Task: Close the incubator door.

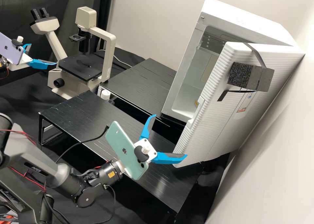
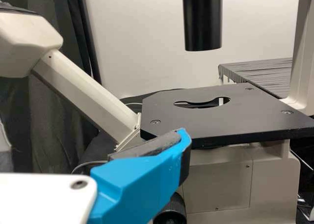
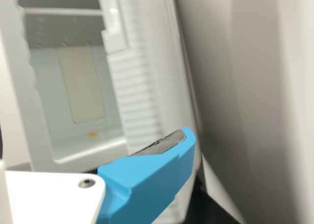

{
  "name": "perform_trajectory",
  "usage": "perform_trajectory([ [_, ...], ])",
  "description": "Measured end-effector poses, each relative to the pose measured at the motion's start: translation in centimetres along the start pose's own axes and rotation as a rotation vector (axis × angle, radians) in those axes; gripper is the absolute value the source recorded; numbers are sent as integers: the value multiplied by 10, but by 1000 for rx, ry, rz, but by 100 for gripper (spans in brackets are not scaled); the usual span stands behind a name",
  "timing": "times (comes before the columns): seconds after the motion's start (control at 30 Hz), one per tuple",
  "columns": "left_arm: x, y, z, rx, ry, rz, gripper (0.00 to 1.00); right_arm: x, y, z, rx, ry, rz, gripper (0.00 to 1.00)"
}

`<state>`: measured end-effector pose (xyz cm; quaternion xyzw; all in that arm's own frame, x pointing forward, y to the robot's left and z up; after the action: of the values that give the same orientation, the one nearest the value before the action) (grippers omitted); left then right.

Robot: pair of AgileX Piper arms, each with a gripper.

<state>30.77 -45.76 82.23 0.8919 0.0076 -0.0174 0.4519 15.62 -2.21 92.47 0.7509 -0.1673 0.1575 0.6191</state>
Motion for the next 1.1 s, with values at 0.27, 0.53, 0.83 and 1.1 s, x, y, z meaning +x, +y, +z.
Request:
perform_trajectory([
  [0.27,0,0,0,0,0,0,100,13,3,14,-8,-54,37,100],
  [0.53,0,0,0,0,0,0,100,32,-6,14,-41,-43,31,100],
  [0.83,0,0,0,0,0,0,100,41,-16,9,-41,-21,6,100],
  [1.1,0,0,0,0,0,0,100,44,-28,-10,54,33,-89,100],
])
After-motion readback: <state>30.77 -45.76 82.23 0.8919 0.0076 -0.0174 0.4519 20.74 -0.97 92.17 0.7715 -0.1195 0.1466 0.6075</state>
